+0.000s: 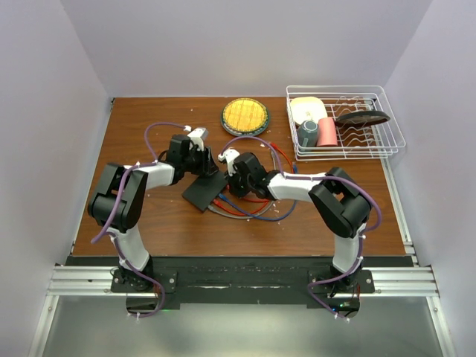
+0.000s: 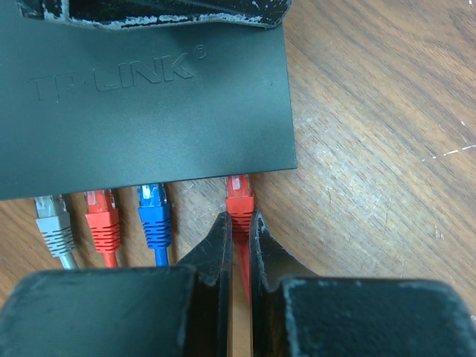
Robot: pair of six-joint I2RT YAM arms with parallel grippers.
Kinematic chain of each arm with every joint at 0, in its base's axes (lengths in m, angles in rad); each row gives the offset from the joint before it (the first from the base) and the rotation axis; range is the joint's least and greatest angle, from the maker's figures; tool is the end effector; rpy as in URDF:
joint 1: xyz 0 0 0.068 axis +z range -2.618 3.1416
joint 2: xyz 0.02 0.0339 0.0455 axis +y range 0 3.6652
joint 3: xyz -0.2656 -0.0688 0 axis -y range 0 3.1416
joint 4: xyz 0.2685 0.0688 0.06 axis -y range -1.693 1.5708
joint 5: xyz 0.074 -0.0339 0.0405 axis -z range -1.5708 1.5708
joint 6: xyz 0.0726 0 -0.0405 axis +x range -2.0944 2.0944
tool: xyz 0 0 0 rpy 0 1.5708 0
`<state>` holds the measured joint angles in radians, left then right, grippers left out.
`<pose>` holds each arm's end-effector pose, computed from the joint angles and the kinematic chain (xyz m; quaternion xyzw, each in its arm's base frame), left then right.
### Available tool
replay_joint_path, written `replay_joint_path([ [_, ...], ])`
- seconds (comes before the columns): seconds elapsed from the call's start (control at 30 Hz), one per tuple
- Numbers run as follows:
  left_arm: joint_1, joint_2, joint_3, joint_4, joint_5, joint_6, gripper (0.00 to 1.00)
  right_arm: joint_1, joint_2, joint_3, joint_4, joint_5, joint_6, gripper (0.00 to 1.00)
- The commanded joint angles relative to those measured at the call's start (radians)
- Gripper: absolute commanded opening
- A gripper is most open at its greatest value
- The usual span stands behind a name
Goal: Insert the plug into the switch port
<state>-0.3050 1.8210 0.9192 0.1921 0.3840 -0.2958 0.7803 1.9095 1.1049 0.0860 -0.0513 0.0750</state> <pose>0.3796 -0.1480 0.1053 0.0837 0.8917 -0.2869 0.3400 0.3157 0.3178 0.1157 -0.3243 0.8506 0.1926 0.3663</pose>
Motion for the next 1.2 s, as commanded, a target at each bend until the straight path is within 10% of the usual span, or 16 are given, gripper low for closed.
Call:
replay_joint_path([
  [0.0, -0.178, 0.018, -0.069, -0.332, 0.489, -0.065, 0.33, -0.019, -0.001, 0.141, 0.509, 0.021, 0.002, 0.00],
  [1.17, -0.290, 0.093, -0.126, -0.313, 0.602, -0.080, 0.35, -0.050, 0.016, 0.236, 0.607, 0.011, 0.005, 0.00],
])
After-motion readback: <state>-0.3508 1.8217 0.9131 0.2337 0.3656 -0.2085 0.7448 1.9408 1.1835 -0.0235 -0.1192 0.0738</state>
